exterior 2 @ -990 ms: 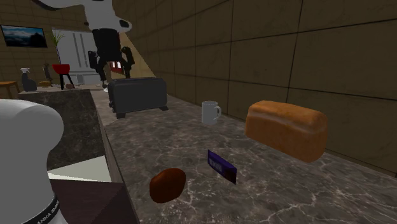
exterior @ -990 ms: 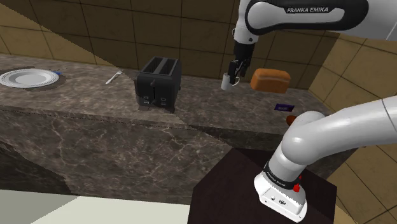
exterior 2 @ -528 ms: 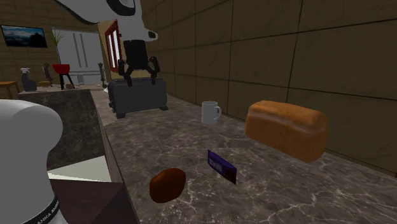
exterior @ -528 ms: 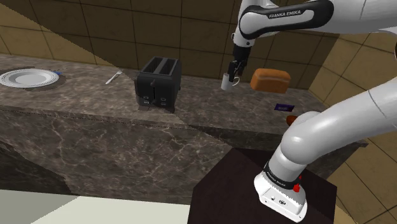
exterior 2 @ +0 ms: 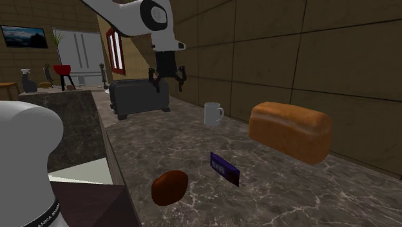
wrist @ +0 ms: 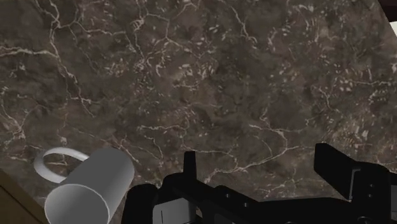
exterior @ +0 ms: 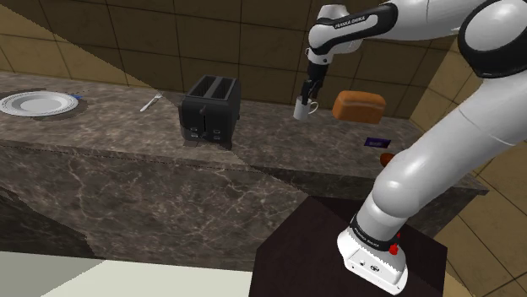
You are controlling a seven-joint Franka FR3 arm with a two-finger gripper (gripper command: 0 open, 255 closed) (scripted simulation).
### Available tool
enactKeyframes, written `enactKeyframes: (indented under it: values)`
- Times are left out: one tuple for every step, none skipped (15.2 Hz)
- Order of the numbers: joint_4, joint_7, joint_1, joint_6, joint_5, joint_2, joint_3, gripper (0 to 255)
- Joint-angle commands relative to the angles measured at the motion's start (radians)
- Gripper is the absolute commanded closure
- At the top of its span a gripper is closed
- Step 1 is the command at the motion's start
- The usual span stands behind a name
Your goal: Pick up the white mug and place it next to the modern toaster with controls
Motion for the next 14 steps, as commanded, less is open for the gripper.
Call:
enactKeyframes:
  values:
    - [0.047,-0.060,-0.001,0.027,0.029,0.070,-0.036,0]
    - [0.075,-0.090,-0.002,0.038,0.048,0.109,-0.052,0]
    - [0.105,-0.121,-0.004,0.047,0.070,0.149,-0.067,0]
    - [0.136,-0.152,-0.007,0.054,0.094,0.189,-0.081,0]
    - [0.169,-0.184,-0.011,0.060,0.119,0.230,-0.093,0]
    - [0.203,-0.216,-0.017,0.064,0.146,0.272,-0.104,0]
    - [0.239,-0.248,-0.024,0.066,0.175,0.315,-0.113,0]
    - [0.276,-0.280,-0.034,0.066,0.204,0.358,-0.120,0]
    - [0.316,-0.310,-0.046,0.064,0.234,0.402,-0.124,0]
    - [0.357,-0.340,-0.059,0.060,0.263,0.446,-0.127,0]
    - [0.400,-0.368,-0.075,0.054,0.292,0.490,-0.128,0]
    - [0.445,-0.395,-0.093,0.046,0.320,0.534,-0.127,0]
    - [0.493,-0.419,-0.113,0.037,0.347,0.579,-0.123,0]
    - [0.515,-0.429,-0.123,0.032,0.359,0.599,-0.120,0]
